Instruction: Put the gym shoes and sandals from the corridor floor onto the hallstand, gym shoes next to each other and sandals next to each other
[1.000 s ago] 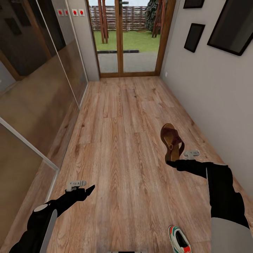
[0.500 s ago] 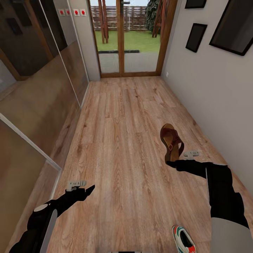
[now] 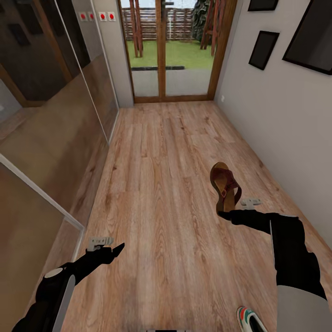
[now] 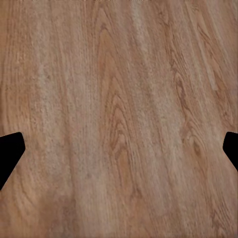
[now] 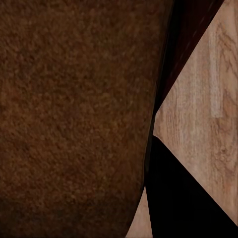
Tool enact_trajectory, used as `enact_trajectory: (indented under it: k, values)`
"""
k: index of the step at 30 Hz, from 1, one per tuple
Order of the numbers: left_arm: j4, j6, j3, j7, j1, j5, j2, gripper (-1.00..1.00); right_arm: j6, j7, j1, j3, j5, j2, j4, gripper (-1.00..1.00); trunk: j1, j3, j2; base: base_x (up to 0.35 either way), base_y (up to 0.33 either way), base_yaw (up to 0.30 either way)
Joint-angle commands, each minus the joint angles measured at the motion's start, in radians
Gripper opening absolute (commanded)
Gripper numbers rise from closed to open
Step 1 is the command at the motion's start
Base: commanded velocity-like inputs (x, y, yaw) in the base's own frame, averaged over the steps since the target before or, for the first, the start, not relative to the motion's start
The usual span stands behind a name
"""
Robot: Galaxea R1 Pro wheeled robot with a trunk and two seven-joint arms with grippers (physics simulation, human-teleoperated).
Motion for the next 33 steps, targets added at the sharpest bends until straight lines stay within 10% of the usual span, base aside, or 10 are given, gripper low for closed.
enact_trajectory:
  k: [1, 33]
  values:
    - [0.0, 0.0, 0.0, 0.0, 0.0, 0.0, 0.0, 1.0, 0.003, -0.003, 0.0, 0.0, -0.003, 0.0, 0.0, -1.0, 0.0, 0.0, 0.0, 0.016, 0.016, 0.0]
    - [0.001, 0.0, 0.0, 0.002, -0.002, -0.002, 0.0, 1.0, 0.002, -0.003, 0.0, -0.003, -0.003, -0.001, 0.012, -1.0, 0.0, 0.0, 0.0, 0.299, 0.018, 0.0]
